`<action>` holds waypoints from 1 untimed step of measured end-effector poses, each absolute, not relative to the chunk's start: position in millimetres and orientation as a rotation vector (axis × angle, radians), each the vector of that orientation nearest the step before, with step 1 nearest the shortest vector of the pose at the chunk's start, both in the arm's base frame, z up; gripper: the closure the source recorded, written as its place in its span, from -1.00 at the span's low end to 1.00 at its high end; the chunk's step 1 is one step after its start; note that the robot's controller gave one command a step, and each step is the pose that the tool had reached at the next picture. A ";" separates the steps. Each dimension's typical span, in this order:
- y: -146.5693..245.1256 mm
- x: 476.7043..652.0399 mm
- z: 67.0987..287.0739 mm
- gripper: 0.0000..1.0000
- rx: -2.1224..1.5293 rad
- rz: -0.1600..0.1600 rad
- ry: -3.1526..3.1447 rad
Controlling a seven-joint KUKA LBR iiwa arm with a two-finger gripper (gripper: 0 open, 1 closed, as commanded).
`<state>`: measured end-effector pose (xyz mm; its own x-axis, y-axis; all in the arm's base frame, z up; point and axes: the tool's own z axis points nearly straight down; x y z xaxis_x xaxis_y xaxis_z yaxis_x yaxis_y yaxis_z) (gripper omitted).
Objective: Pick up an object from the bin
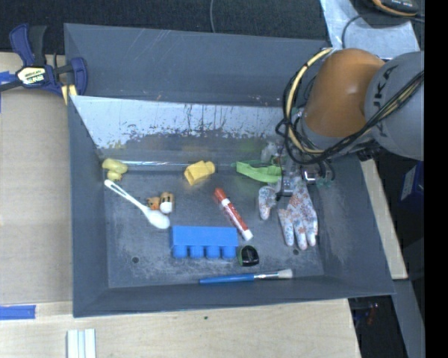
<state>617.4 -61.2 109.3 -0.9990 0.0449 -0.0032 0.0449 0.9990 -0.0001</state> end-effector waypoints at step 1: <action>-48.5 628.8 119.8 -1.00 0.227 0.001 3.123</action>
Offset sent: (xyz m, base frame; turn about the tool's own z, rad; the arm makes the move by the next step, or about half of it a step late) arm 0.0079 0.0079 -0.0393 0.1714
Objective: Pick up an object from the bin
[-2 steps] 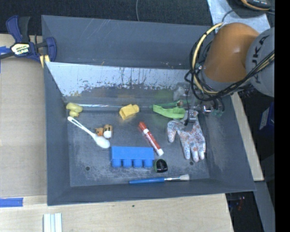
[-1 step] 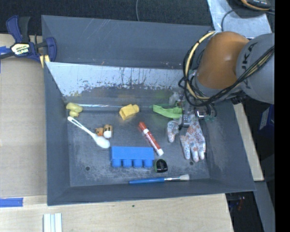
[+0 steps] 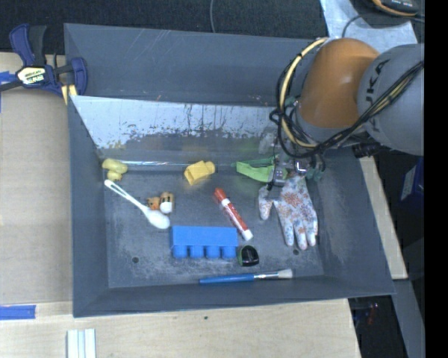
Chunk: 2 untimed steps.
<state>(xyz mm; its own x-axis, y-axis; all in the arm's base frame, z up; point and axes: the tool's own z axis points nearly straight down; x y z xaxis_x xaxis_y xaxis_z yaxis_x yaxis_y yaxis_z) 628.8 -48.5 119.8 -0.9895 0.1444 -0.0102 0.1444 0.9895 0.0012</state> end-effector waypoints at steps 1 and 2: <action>-53.7 622.3 68.3 -1.00 0.337 0.000 3.130; -60.2 623.5 71.3 1.00 0.702 0.004 3.044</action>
Offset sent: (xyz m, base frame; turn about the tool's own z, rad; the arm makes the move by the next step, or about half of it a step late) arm -0.0065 -0.0112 -0.0498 0.3102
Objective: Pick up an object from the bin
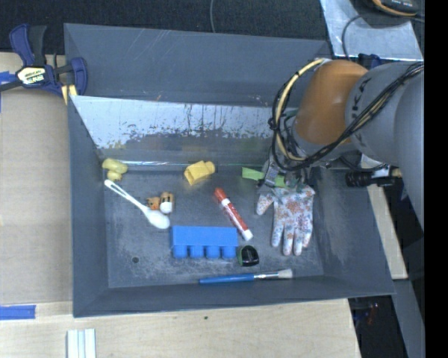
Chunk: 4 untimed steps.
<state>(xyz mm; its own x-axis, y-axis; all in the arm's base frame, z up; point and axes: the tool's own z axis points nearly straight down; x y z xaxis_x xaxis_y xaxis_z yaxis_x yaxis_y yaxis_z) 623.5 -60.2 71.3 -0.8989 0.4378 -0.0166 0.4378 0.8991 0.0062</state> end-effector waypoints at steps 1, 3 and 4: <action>-60.2 623.5 71.6 1.00 0.701 0.004 3.044; -61.0 623.4 106.2 1.00 0.698 0.003 3.042; -61.1 622.2 147.9 1.00 0.697 0.002 3.047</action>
Offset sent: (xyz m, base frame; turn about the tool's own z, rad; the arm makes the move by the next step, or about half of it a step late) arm 0.0001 -0.0001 0.0149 -0.0001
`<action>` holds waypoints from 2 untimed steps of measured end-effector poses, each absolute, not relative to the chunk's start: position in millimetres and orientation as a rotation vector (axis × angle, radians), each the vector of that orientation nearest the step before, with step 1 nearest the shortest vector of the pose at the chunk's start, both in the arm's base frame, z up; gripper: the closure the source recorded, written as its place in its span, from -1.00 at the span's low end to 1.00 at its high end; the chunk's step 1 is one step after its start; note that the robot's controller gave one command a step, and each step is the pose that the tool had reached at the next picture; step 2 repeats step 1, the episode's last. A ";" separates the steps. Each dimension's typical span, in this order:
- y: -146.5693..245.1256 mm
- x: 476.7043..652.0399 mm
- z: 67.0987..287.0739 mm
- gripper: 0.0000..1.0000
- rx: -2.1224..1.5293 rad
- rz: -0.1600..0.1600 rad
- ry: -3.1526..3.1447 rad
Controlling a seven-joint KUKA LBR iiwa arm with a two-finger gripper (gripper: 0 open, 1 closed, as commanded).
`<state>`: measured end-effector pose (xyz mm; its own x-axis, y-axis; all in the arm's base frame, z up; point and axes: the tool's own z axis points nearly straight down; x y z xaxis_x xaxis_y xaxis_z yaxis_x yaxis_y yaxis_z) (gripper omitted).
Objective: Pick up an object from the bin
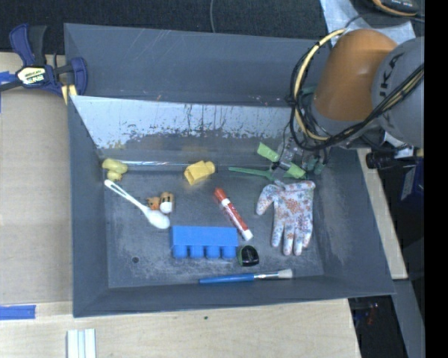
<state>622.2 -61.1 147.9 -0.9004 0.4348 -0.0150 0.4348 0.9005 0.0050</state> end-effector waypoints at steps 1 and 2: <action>-61.5 624.4 189.7 1.00 0.695 0.004 3.038; -61.5 624.4 189.7 1.00 0.695 0.004 3.038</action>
Offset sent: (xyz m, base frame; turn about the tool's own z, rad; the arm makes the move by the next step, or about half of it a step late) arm 0.0016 -0.0003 0.0857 -0.0001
